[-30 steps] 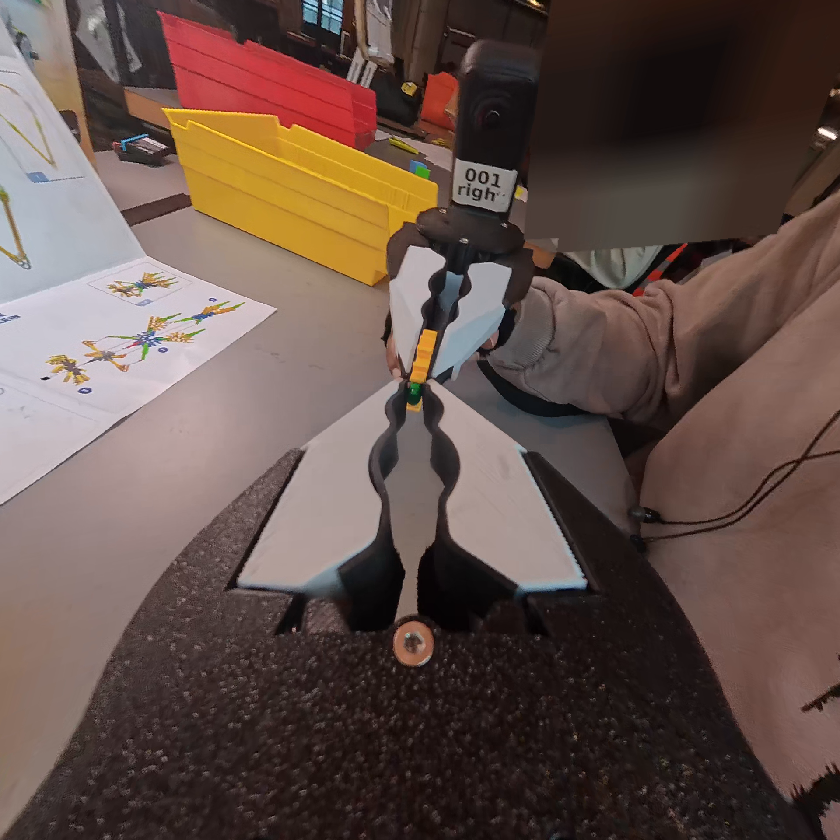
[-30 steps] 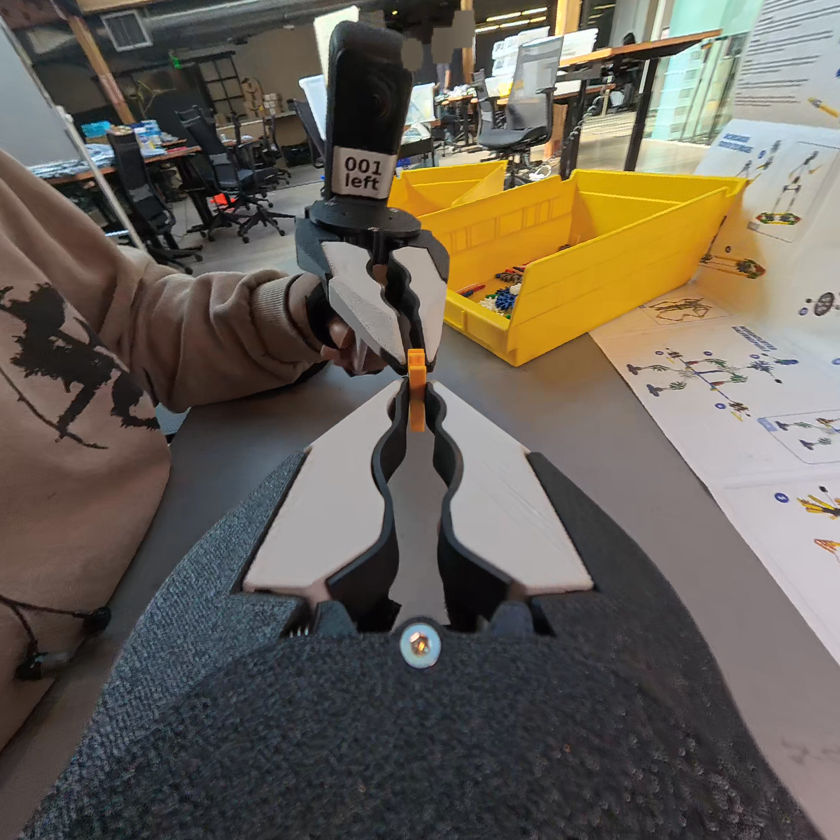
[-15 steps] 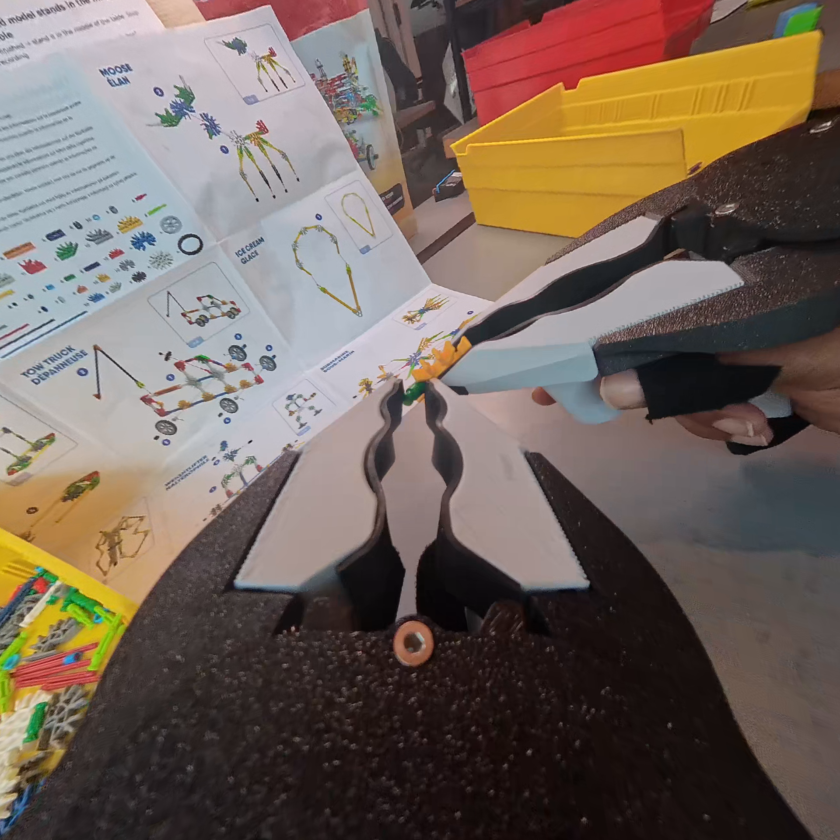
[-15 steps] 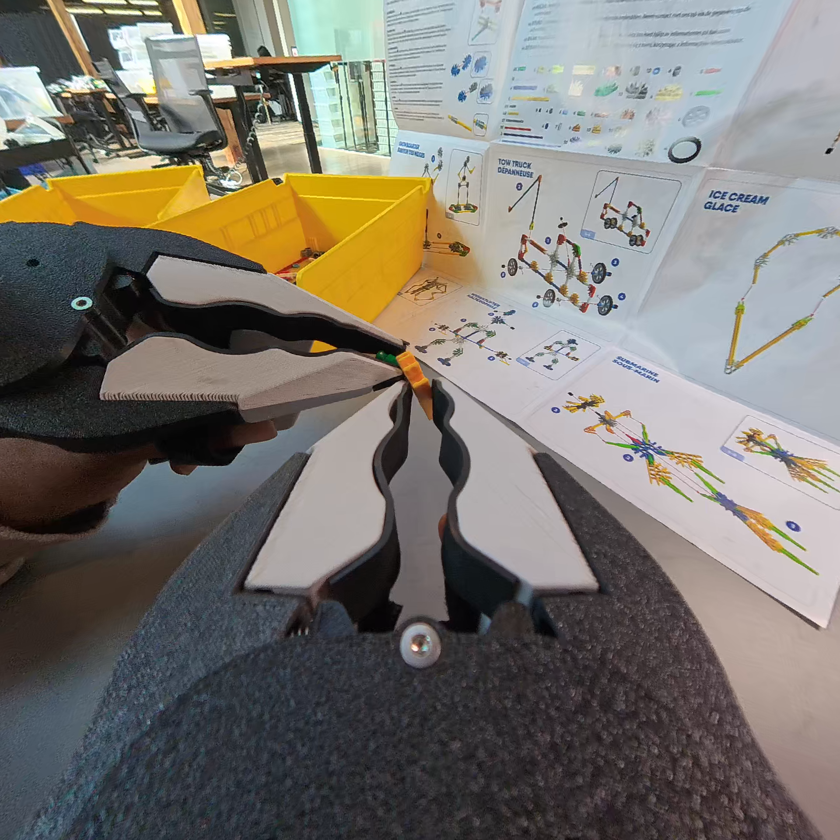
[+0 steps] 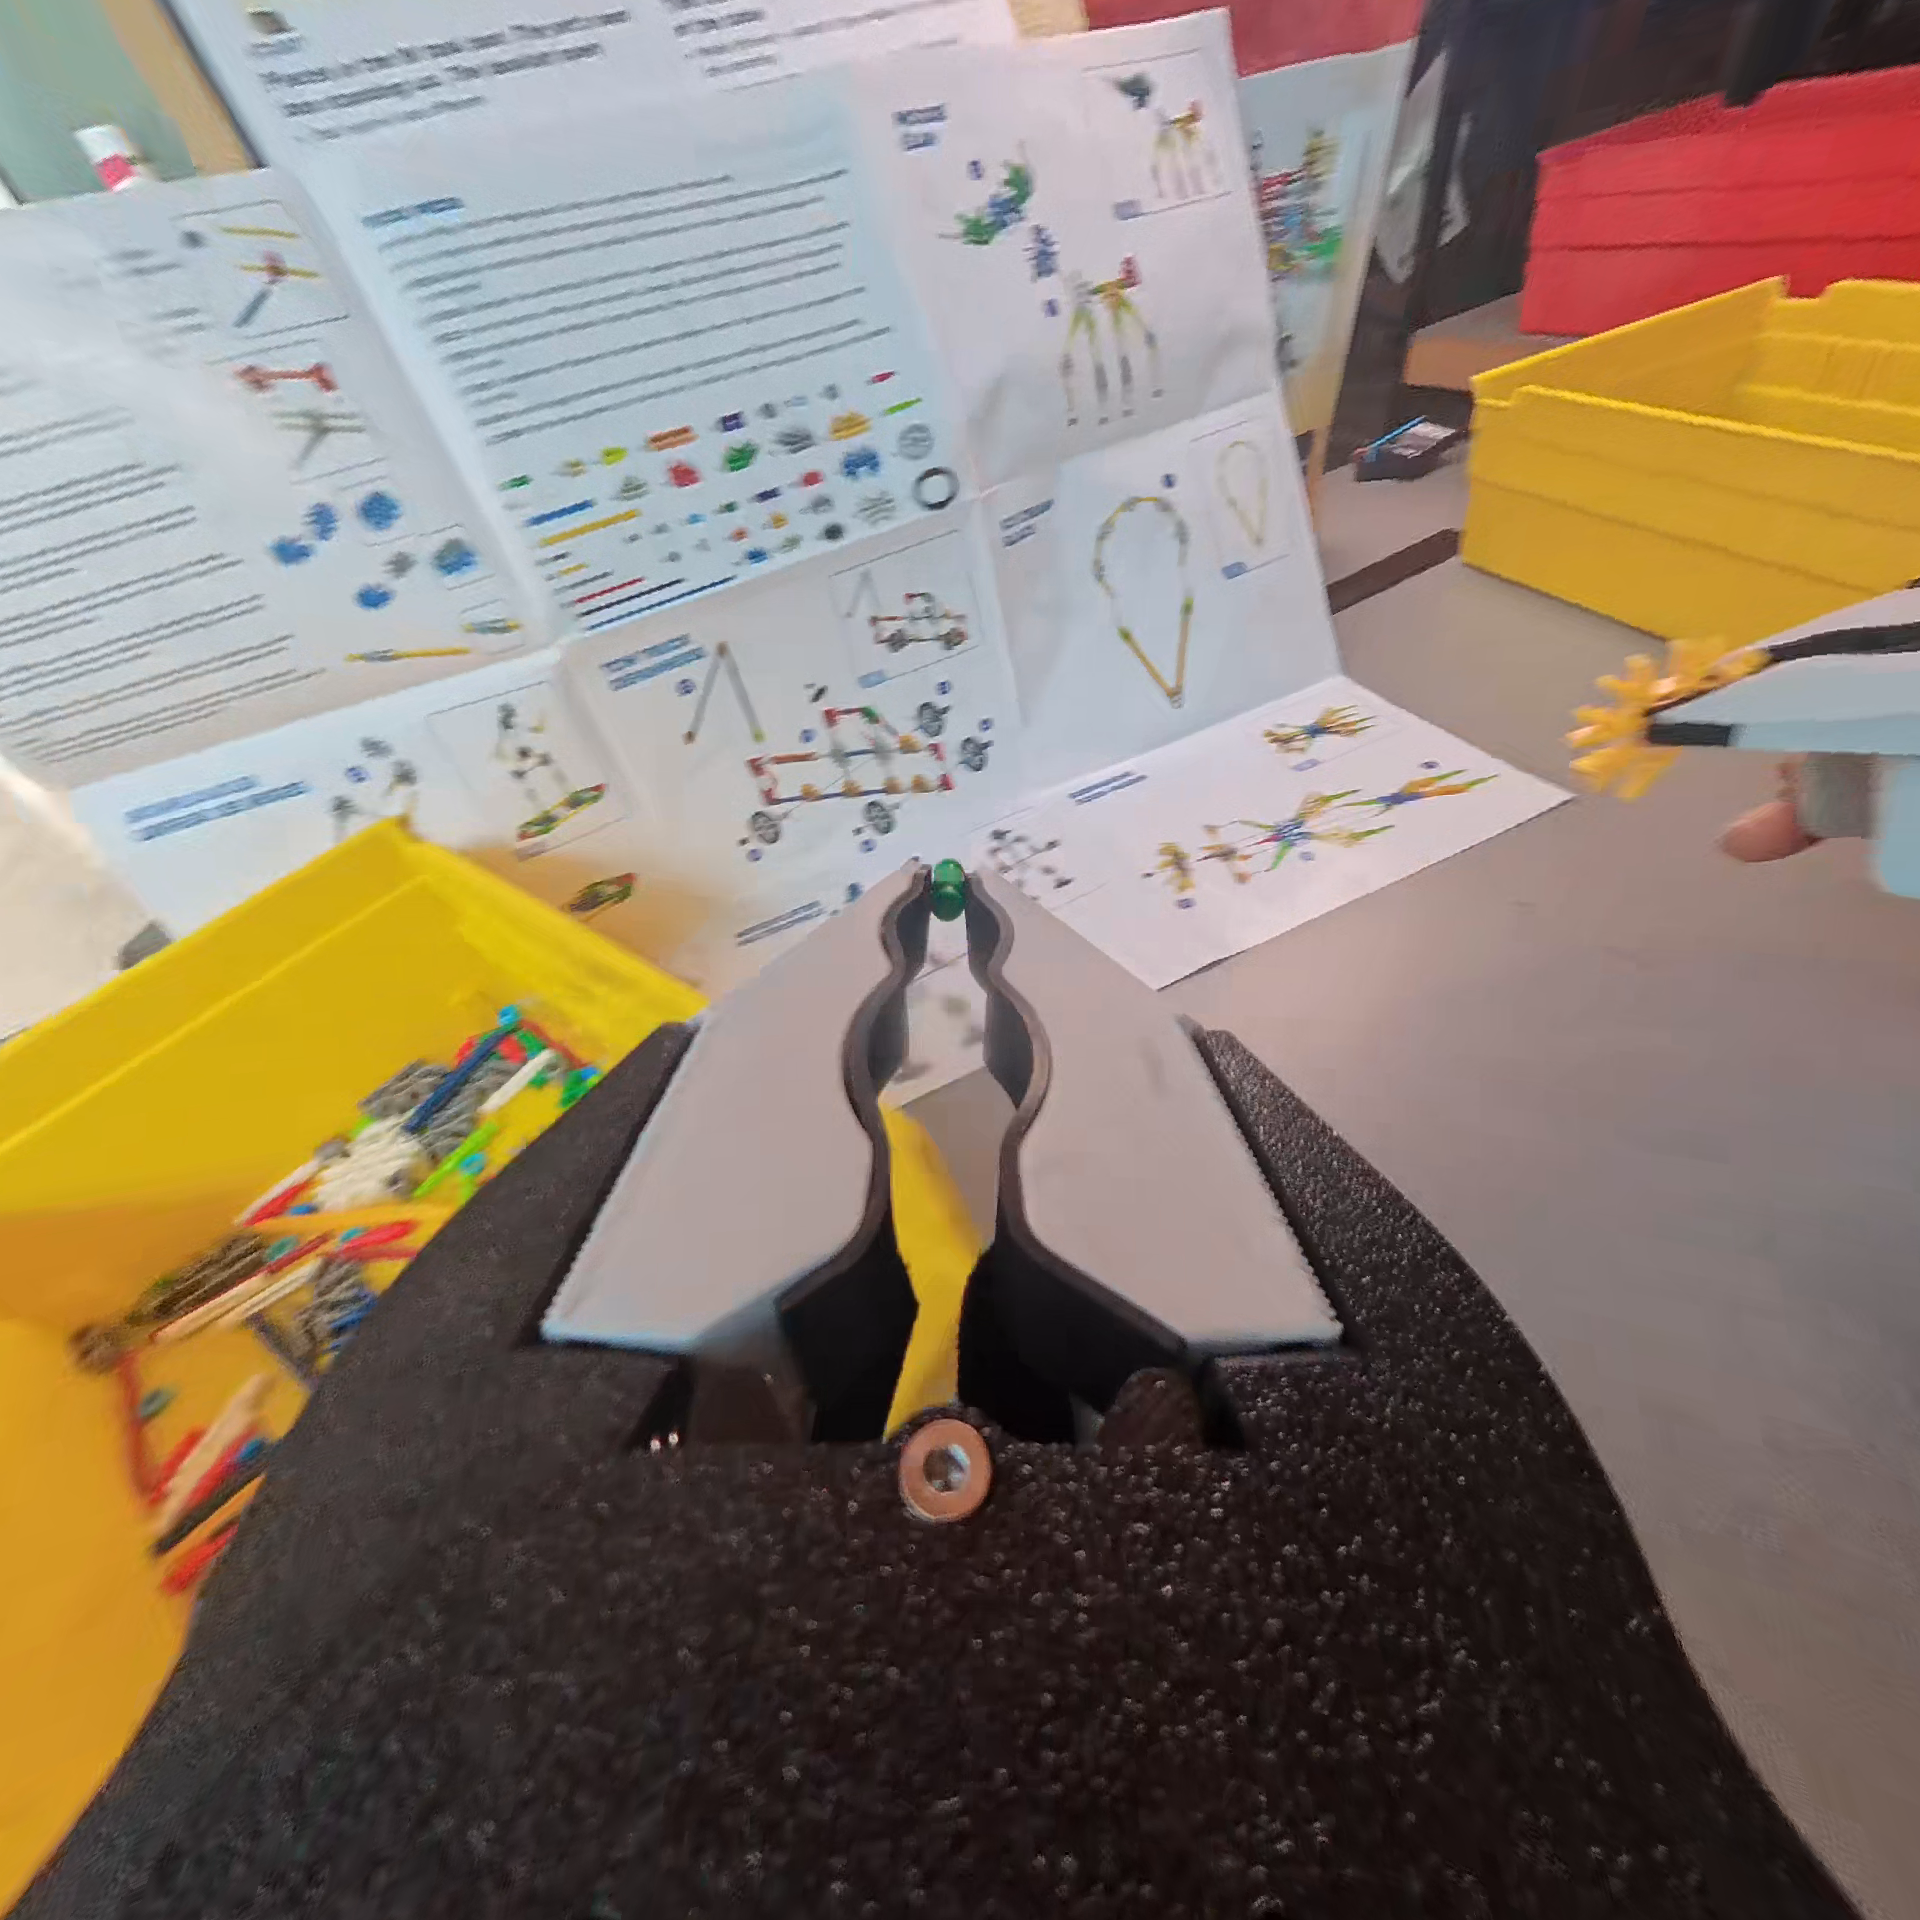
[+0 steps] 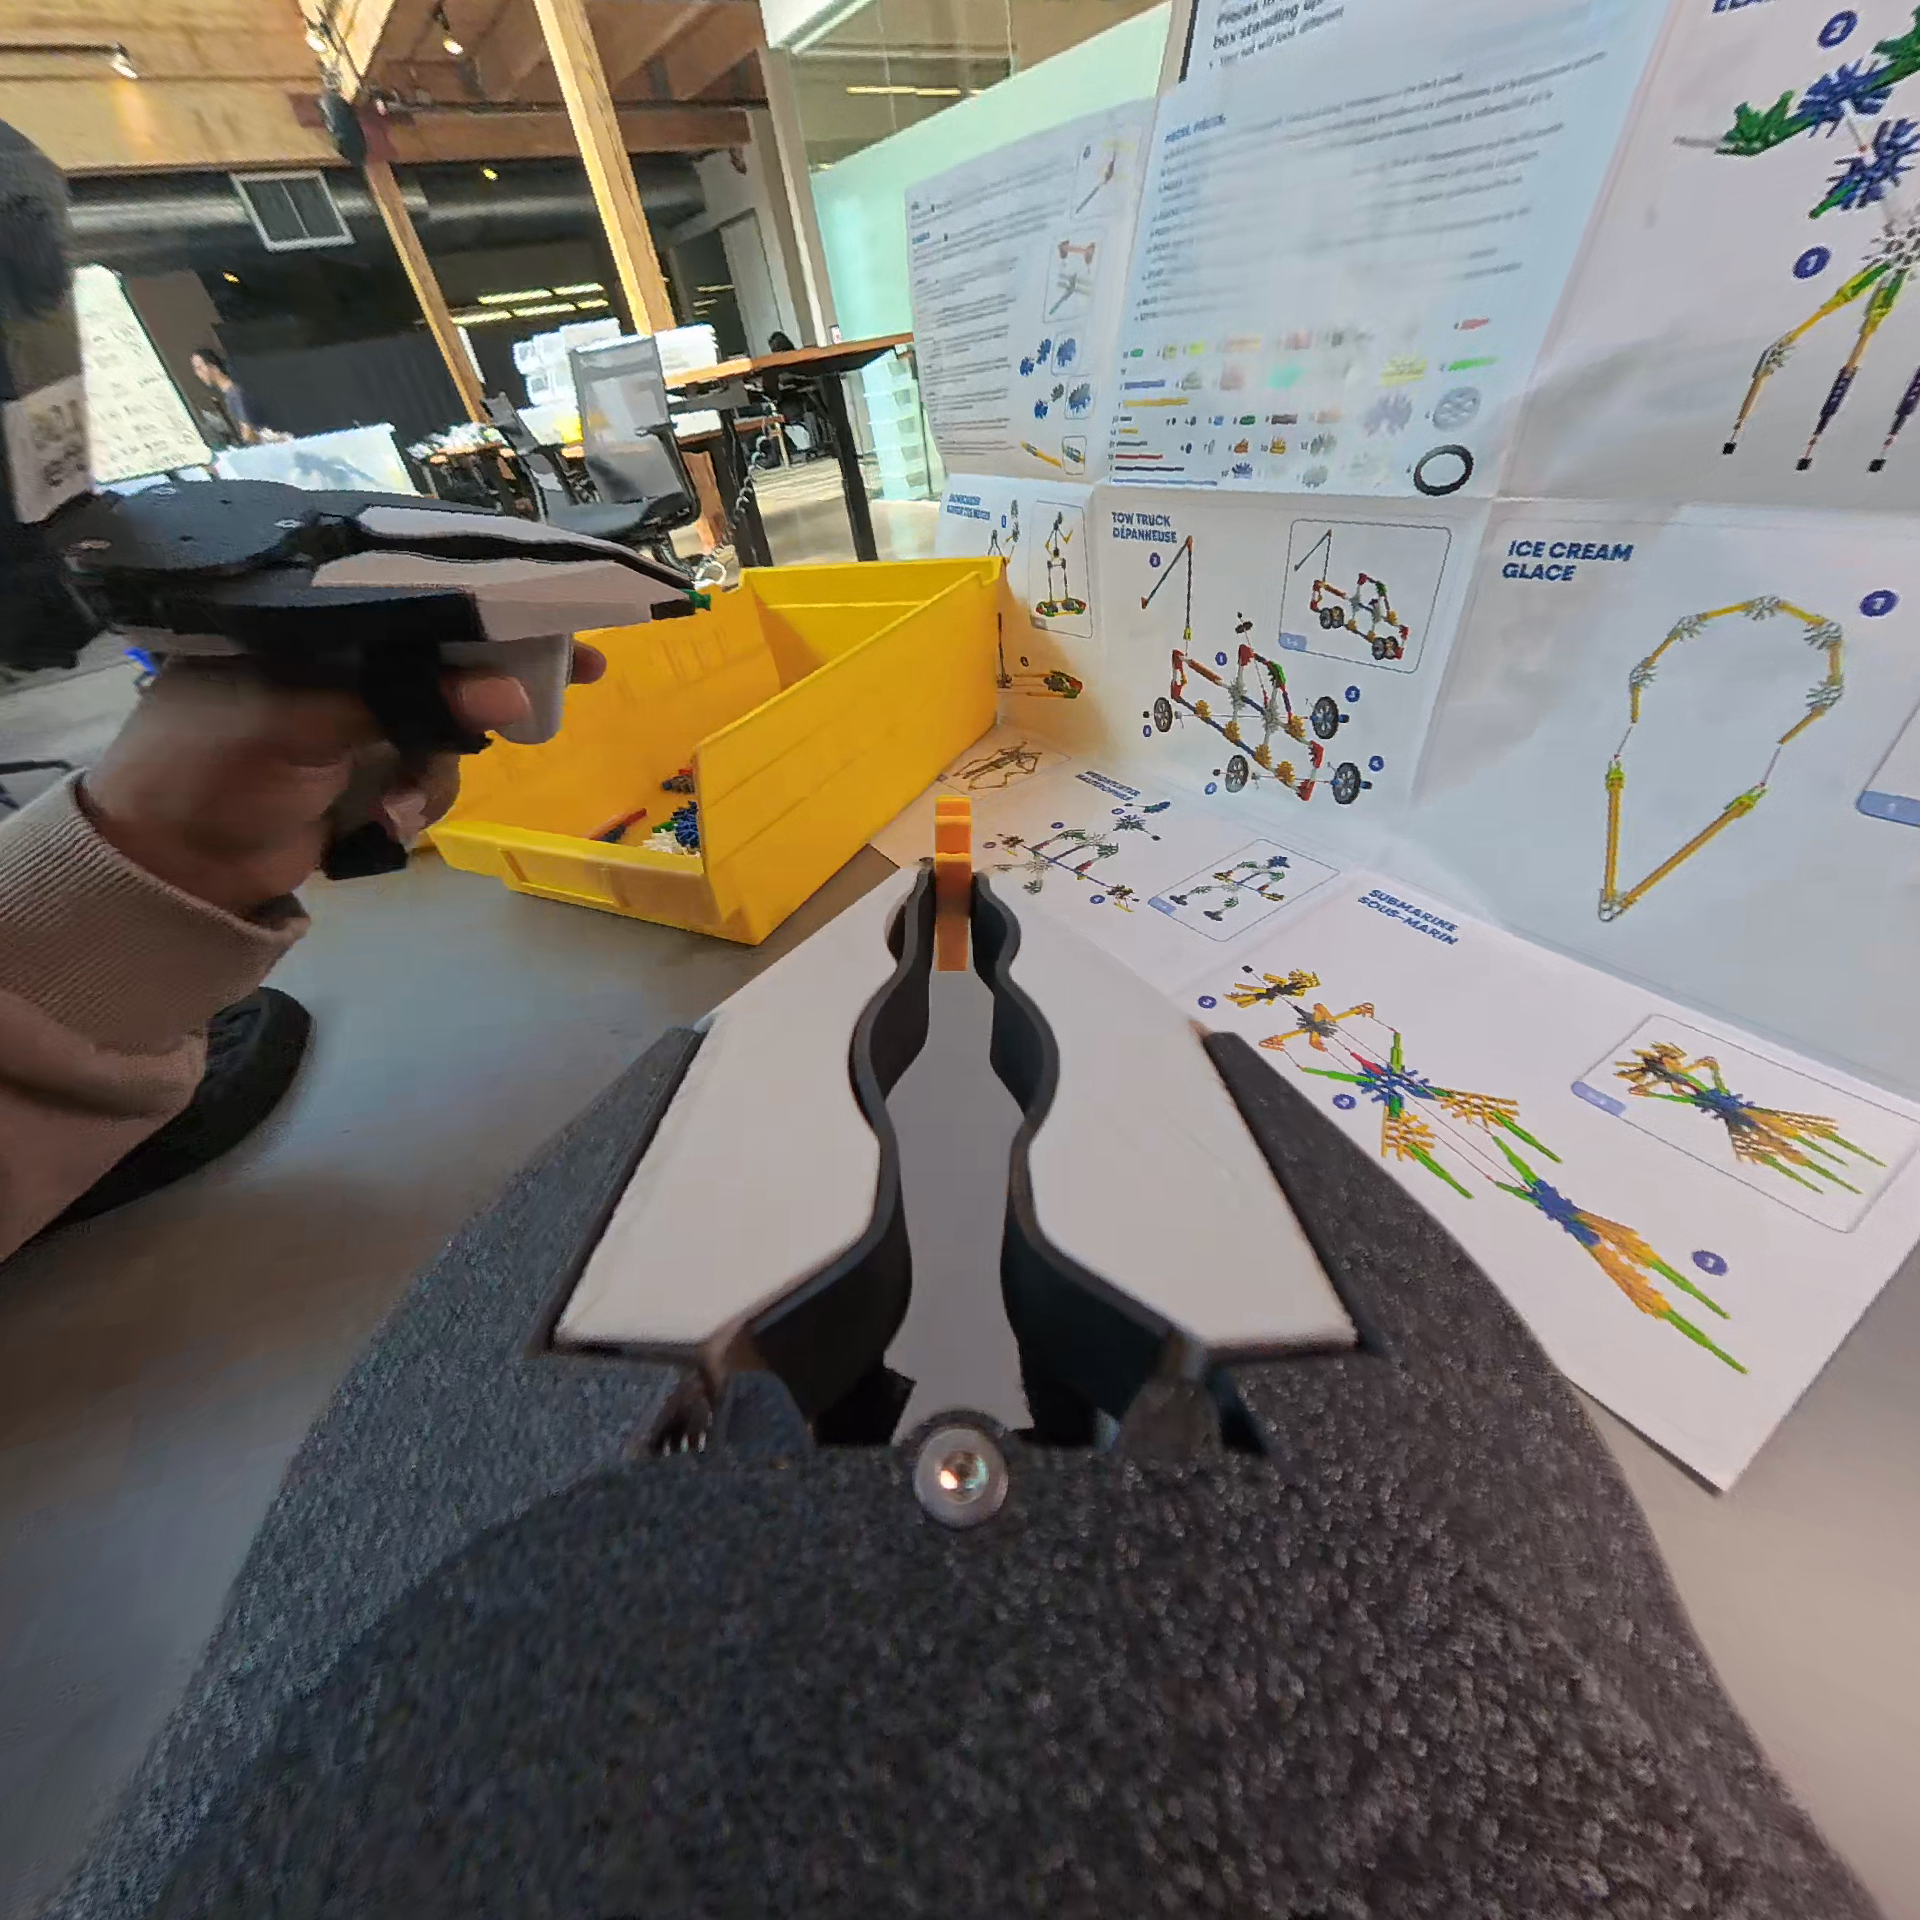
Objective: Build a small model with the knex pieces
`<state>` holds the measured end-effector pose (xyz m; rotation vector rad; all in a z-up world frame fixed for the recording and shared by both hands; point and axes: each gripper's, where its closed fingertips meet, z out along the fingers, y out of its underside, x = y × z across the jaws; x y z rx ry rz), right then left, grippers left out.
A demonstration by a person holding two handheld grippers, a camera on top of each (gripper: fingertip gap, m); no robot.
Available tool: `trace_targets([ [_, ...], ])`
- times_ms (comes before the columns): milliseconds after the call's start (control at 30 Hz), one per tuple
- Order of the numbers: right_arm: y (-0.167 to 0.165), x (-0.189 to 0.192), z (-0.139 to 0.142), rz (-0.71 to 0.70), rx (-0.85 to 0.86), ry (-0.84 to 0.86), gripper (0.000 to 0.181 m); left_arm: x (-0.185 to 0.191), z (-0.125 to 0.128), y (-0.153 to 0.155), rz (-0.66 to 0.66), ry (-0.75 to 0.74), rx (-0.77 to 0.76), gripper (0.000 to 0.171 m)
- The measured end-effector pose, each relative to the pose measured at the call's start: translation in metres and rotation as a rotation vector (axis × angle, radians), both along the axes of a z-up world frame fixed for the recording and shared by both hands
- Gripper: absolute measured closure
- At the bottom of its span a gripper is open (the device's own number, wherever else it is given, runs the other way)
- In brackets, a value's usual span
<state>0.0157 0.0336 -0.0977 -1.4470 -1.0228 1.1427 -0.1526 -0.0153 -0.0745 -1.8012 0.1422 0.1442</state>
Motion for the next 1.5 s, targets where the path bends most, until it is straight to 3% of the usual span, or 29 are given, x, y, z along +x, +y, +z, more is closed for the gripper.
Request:
trace_targets([
  [100,-0.005,0.000,0.005,0.046,-0.005,0.021,0.177,-0.062,-0.017,-0.014,0.113,-0.007,-0.160,0.161],
  [200,-0.017,-0.004,0.003,0.114,-0.005,0.024,0.176,-0.081,-0.021,-0.021,0.114,-0.022,-0.161,0.140],
  [267,-0.026,-0.007,0.004,0.164,-0.004,0.038,0.176,-0.053,-0.013,-0.019,-0.027,-0.132,-0.088,0.134],
  [333,-0.036,-0.008,0.009,0.230,-0.039,0.091,0.176,-0.002,-0.004,-0.018,-0.271,-0.304,-0.048,0.134],
  [433,-0.047,-0.009,0.018,0.302,-0.130,0.178,0.177,0.081,0.003,-0.029,-0.663,-0.570,-0.091,0.136],
  [500,-0.058,-0.009,0.024,0.365,-0.192,0.236,0.177,0.118,0.003,-0.033,-0.805,-0.663,-0.110,0.138],
  [633,-0.077,-0.011,0.033,0.476,-0.307,0.318,0.177,0.160,-0.005,-0.033,-0.917,-0.711,-0.131,0.143],
  [767,-0.087,-0.014,0.029,0.506,-0.299,0.287,0.177,0.168,-0.001,-0.038,-0.955,-0.764,-0.102,0.163],
  [967,-0.092,-0.013,0.026,0.542,-0.270,0.247,0.174,0.166,-0.004,-0.046,-0.888,-0.648,-0.091,0.167],
  [1100,-0.073,-0.004,0.034,0.454,-0.202,0.252,0.162,0.124,0.014,-0.053,-0.703,-0.515,0.002,0.166],
  [1167,-0.058,0.001,0.035,0.387,-0.155,0.233,0.156,0.071,0.023,-0.059,-0.496,-0.402,0.061,0.166],
  [1233,-0.045,0.006,0.035,0.324,-0.097,0.203,0.153,-0.006,0.032,-0.073,-0.205,-0.249,0.097,0.166],
  [1400,-0.030,0.012,0.038,0.254,-0.050,0.187,0.149,-0.206,0.048,-0.171,0.521,0.121,-0.051,0.166],
  [1500,-0.031,0.010,0.035,0.253,-0.049,0.173,0.149,-0.274,0.055,-0.226,0.739,0.206,-0.136,0.167],
])
